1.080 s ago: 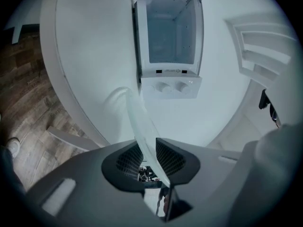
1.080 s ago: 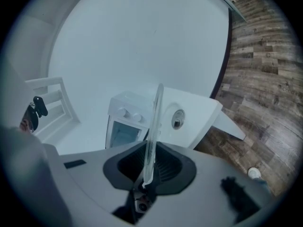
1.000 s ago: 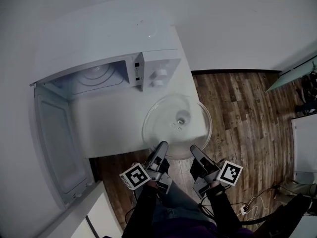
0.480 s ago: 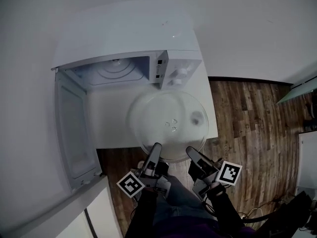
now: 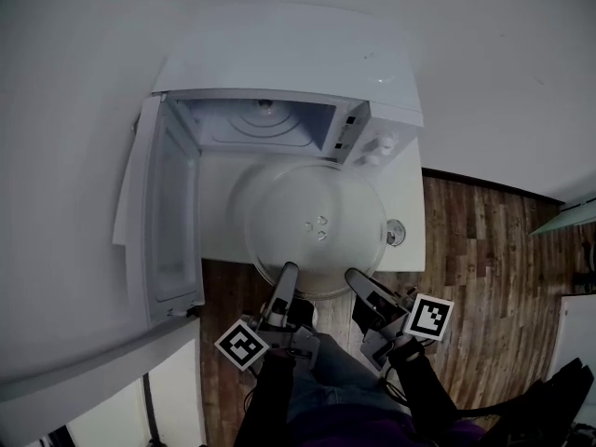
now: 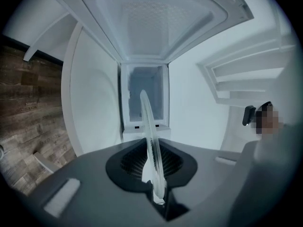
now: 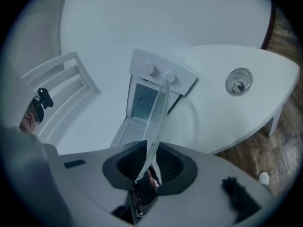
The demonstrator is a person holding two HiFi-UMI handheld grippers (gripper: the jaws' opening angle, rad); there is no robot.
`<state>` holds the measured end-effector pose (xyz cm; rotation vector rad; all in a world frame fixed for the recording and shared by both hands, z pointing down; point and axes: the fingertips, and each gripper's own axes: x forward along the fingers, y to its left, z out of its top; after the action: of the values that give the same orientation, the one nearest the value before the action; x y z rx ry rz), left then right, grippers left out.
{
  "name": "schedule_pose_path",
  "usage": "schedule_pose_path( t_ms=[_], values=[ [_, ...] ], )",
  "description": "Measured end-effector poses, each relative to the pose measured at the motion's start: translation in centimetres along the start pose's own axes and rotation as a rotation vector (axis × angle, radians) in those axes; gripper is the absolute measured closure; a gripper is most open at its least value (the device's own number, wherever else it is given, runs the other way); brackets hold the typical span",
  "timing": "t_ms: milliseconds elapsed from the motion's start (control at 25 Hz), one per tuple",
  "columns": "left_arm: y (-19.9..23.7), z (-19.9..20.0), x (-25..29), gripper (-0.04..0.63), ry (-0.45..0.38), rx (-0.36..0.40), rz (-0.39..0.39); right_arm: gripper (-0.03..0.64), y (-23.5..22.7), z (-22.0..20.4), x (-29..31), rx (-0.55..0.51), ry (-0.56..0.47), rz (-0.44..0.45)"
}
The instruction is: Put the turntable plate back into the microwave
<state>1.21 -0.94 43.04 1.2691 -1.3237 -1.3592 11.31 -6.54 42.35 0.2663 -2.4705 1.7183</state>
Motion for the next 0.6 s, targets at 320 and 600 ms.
schedule_pose_path(
  t_ms=[320, 600],
  values=[
    [-0.4, 2.7, 0.3, 0.555, -0.055, 0.048, 0.010, 0.549, 0.9, 0.6, 2.9, -0.041, 0.052, 0.037],
    [0.0, 4.3, 1.7, 0.554, -0.054, 0.053, -0.008, 0.546, 1.2, 1.5, 4.8, -0.098, 0.044, 0.024]
  ],
)
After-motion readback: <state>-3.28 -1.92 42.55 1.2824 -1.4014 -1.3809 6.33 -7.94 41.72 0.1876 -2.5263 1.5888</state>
